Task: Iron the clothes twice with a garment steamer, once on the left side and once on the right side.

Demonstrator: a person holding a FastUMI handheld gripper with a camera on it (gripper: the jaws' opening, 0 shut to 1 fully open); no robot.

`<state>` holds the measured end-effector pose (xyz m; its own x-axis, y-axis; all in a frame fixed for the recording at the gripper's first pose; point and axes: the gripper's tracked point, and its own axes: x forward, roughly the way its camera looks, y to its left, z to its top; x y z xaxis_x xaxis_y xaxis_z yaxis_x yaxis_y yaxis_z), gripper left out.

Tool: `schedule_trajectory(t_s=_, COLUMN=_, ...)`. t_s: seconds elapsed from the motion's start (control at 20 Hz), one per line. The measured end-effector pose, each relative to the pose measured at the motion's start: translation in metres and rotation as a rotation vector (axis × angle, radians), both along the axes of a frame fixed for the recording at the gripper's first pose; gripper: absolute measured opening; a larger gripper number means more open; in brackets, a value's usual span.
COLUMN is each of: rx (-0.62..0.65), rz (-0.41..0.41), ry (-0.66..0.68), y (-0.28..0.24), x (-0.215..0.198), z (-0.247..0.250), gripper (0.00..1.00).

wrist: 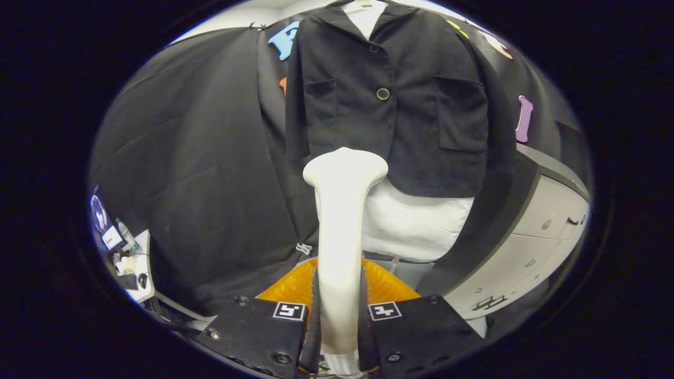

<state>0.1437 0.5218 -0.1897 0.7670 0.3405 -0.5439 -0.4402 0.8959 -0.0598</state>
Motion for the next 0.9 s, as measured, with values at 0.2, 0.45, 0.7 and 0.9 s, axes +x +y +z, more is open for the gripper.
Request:
schedule_trajectory(t_s=0.2, rx=0.069, rz=-0.026, ry=-0.041, y=-0.023, x=-0.017, z=0.048, gripper=0.30)
schedule_trajectory(t_s=0.45, rx=0.102, rz=-0.112, ry=-0.090, y=-0.081, x=-0.029, z=0.101, gripper=0.31)
schedule_trajectory(t_s=0.7, rx=0.105, rz=-0.259, ry=-0.128, y=-0.166, x=-0.040, z=0.129, gripper=0.30)
schedule_trajectory(t_s=0.9, rx=0.108, rz=-0.358, ry=-0.141, y=-0.226, x=-0.064, z=0.145, gripper=0.30)
